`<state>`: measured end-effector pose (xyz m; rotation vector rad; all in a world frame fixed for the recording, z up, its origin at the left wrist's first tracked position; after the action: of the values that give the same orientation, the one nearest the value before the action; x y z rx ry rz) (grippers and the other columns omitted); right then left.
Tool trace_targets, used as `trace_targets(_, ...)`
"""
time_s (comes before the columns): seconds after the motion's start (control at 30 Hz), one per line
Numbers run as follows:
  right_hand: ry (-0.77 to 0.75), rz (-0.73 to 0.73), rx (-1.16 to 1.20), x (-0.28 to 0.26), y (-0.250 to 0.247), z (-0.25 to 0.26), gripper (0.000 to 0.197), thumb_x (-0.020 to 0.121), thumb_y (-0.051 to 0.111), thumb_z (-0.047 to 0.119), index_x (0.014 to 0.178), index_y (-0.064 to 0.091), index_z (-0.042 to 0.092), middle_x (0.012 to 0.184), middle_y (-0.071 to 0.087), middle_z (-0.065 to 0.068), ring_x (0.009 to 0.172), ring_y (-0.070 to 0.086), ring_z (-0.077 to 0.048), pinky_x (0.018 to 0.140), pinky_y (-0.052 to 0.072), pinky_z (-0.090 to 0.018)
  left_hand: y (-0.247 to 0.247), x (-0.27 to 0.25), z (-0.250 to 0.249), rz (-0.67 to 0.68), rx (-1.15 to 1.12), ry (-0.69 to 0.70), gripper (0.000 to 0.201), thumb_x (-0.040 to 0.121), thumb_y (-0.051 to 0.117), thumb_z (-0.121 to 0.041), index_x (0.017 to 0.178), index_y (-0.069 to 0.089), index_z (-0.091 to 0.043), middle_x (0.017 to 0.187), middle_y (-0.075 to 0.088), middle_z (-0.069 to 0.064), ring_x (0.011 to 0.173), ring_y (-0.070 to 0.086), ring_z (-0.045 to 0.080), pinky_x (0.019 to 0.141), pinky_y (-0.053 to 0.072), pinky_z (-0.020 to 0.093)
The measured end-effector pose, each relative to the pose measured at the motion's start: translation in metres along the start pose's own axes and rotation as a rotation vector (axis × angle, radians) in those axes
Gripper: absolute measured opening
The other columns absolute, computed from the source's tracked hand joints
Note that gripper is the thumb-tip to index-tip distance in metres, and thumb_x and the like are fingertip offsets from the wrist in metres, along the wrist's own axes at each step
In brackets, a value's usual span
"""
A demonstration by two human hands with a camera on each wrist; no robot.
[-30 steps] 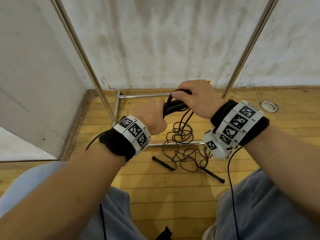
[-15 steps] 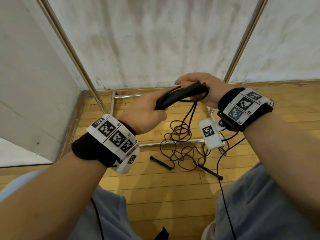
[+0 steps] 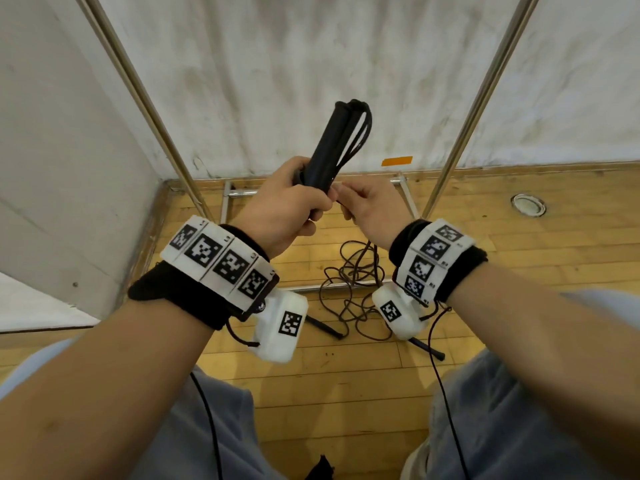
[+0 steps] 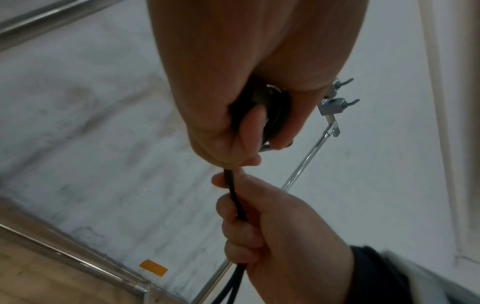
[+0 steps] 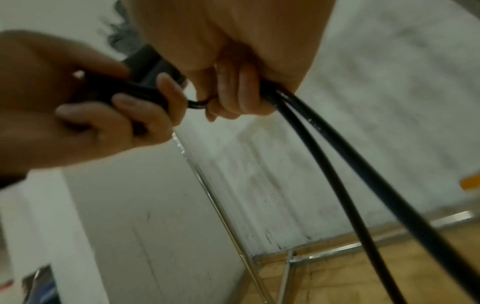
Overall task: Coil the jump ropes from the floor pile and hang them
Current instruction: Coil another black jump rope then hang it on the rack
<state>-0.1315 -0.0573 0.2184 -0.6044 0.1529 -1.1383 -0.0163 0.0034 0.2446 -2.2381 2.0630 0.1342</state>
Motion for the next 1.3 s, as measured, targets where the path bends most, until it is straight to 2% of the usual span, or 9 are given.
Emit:
trace_targets(0.1, -0.047, -0.01, -0.09, -0.006, 0.003, 0.011, 0.033, 0.099, 0.043, 0.026, 0.069, 0.057, 0.027, 0.055, 0.046, 0.014, 0.052, 0.044, 0.003, 0.051, 0.03, -0.013, -0.007, 0.002, -0.001, -0.044, -0.012, -0.015, 0.027, 0.079, 0.053, 0.012, 0.098, 0.053, -0.007, 0.076, 0.055, 0.008, 0.051, 0.044, 0.012, 0.037, 0.03, 0.02)
trace_targets(0.33, 0.013, 0.197, -0.341, -0.012, 0.017, 0.013, 0.027, 0.1, 0.04, 0.033, 0.1, 0.063, 0.018, 0.064, 0.049, 0.008, 0.056, 0.042, -0.007, 0.053, 0.03, -0.026, -0.026, 0.012, 0.001, -0.218, 0.159, -0.01, 0.02, 0.076, 0.065, -0.003, 0.083, 0.051, -0.015, 0.061, 0.042, 0.0, 0.039, 0.035, 0.01, 0.036, 0.028, 0.019)
trace_targets(0.53, 0.035, 0.269, -0.435, -0.013, 0.019, 0.019, 0.031, 0.1, 0.038, 0.034, 0.088, 0.063, 0.02, 0.058, 0.048, 0.009, 0.05, 0.042, -0.007, 0.047, 0.026, -0.024, -0.032, 0.02, 0.013, -0.274, 0.398, -0.006, 0.031, 0.074, 0.065, -0.003, 0.094, 0.046, -0.02, 0.084, 0.05, 0.002, 0.062, 0.047, 0.015, 0.048, 0.04, 0.026)
trace_targets(0.87, 0.03, 0.41, -0.316, -0.019, 0.033, 0.028, 0.028, 0.099, 0.041, 0.024, 0.079, 0.06, 0.018, 0.063, 0.047, 0.008, 0.058, 0.045, -0.005, 0.05, 0.03, -0.017, -0.022, 0.026, 0.024, -0.237, 0.977, 0.107, 0.041, 0.074, 0.072, -0.017, 0.1, 0.04, -0.022, 0.078, 0.048, -0.009, 0.066, 0.042, 0.003, 0.051, 0.031, 0.023)
trace_targets(0.93, 0.0, 0.416, -0.296, -0.02, 0.031, 0.03, 0.03, 0.098, 0.042, 0.021, 0.071, 0.055, 0.022, 0.064, 0.047, 0.011, 0.059, 0.045, -0.004, 0.051, 0.033, -0.011, -0.02, 0.028, 0.026, -0.214, 1.034, 0.146, 0.041, 0.074, 0.072, -0.019, 0.1, 0.04, -0.024, 0.08, 0.049, -0.009, 0.067, 0.039, 0.003, 0.059, 0.032, 0.023)
trace_targets(1.03, -0.012, 0.447, -0.297, -0.025, 0.033, 0.031, 0.034, 0.099, 0.041, 0.023, 0.066, 0.048, 0.029, 0.07, 0.05, 0.013, 0.065, 0.048, -0.004, 0.055, 0.03, -0.014, -0.017, 0.03, 0.031, -0.174, 1.074, 0.151, 0.04, 0.072, 0.071, -0.021, 0.096, 0.039, -0.025, 0.08, 0.051, -0.009, 0.072, 0.046, 0.011, 0.077, 0.031, 0.026)
trace_targets(1.17, -0.003, 0.456, -0.278, -0.028, 0.037, 0.031, 0.036, 0.099, 0.041, 0.026, 0.065, 0.049, 0.029, 0.066, 0.05, 0.013, 0.06, 0.048, -0.001, 0.052, 0.029, -0.013, -0.014, 0.029, 0.035, -0.146, 1.128, 0.139, 0.04, 0.069, 0.071, -0.021, 0.095, 0.041, -0.023, 0.076, 0.053, -0.008, 0.076, 0.052, 0.017, 0.092, 0.04, 0.044)
trace_targets(1.23, -0.007, 0.431, -0.249, -0.028, 0.035, 0.034, 0.037, 0.099, 0.042, 0.027, 0.063, 0.051, 0.028, 0.06, 0.048, 0.013, 0.053, 0.049, 0.002, 0.049, 0.031, -0.012, -0.016, 0.03, 0.034, -0.168, 1.107, 0.157, 0.038, 0.069, 0.07, -0.021, 0.095, 0.042, -0.023, 0.076, 0.054, -0.008, 0.069, 0.049, 0.014, 0.084, 0.043, 0.04)
trace_targets(1.3, -0.011, 0.398, -0.223, -0.028, 0.031, 0.035, 0.039, 0.099, 0.041, 0.03, 0.062, 0.053, 0.023, 0.055, 0.047, 0.012, 0.047, 0.049, 0.004, 0.048, 0.033, -0.012, -0.021, 0.032, 0.032, -0.209, 1.109, 0.174, 0.033, 0.072, 0.067, -0.024, 0.095, 0.045, -0.021, 0.077, 0.055, -0.005, 0.066, 0.048, 0.012, 0.06, 0.042, 0.031)
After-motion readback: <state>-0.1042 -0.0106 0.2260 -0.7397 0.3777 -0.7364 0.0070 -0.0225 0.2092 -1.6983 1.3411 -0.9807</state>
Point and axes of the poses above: each hand's wrist, its own x-axis towards the middle knuckle, its own y-axis out of the palm, z = x × y, the point moved 7 cm from there along x, towards the middle knuckle
